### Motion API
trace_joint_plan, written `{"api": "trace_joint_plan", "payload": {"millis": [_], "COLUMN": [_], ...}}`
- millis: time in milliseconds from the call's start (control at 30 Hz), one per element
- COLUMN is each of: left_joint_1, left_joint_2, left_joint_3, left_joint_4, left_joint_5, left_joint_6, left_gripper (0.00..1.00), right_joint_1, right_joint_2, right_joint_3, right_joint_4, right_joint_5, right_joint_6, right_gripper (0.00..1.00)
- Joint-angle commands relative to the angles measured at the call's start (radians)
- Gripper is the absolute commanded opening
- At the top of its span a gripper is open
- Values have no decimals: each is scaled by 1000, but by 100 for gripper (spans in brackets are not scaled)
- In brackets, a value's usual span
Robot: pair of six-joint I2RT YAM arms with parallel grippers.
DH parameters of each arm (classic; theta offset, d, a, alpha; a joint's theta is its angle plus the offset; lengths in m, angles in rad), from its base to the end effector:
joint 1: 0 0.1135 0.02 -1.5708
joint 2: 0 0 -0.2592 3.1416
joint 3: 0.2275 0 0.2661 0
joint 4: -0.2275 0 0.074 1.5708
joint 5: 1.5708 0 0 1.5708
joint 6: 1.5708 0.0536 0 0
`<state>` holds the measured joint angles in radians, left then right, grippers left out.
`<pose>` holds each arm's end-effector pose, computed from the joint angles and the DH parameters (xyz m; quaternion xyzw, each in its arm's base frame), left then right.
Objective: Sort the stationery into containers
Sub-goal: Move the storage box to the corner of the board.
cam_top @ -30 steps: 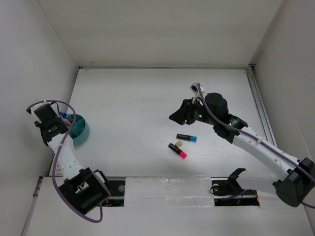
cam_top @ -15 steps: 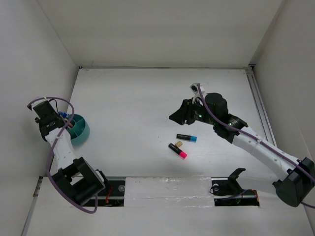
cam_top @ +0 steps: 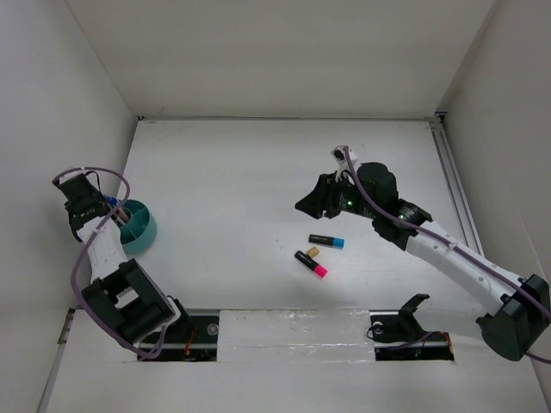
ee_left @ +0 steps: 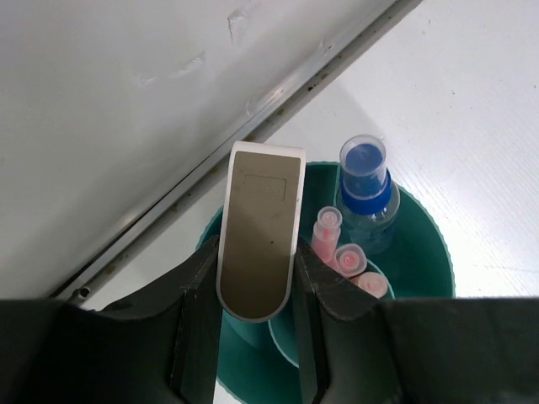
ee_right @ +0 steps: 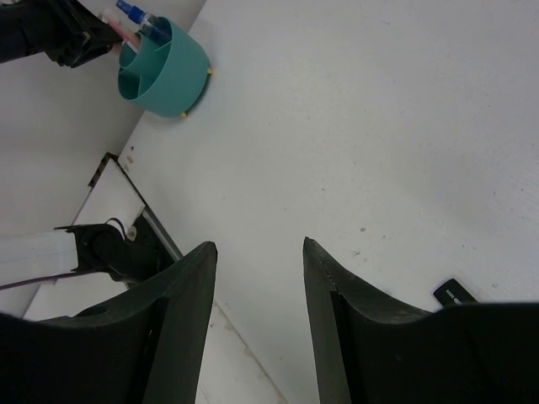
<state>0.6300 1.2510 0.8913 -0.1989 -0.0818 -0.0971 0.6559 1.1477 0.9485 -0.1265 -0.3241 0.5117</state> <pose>0.2482 0.1864 0.2569 -0.3293 0.8097 0.1620 0.4579 0.2256 0.1952 0.3174 -0.1516 0.7929 0.4266 0.4079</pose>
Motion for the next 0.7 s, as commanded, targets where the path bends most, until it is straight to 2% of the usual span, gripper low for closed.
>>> {"api": "trace_joint_plan", "payload": {"millis": [0, 667], "left_joint_1": [2, 2], "left_joint_2": [22, -9], "left_joint_3": [63, -24], "left_joint_4": [47, 67], "left_joint_5": [22, -41], "left_joint_6": [19, 19], "left_gripper": [0, 0], "right_joint_1": [-1, -1], "right_joint_2": [0, -9], "right_joint_3": [-5, -5], "right_joint_4": [51, 51], "right_joint_5": [-13, -23], "right_joint_6": [-16, -25], "right_gripper": [51, 51]}}
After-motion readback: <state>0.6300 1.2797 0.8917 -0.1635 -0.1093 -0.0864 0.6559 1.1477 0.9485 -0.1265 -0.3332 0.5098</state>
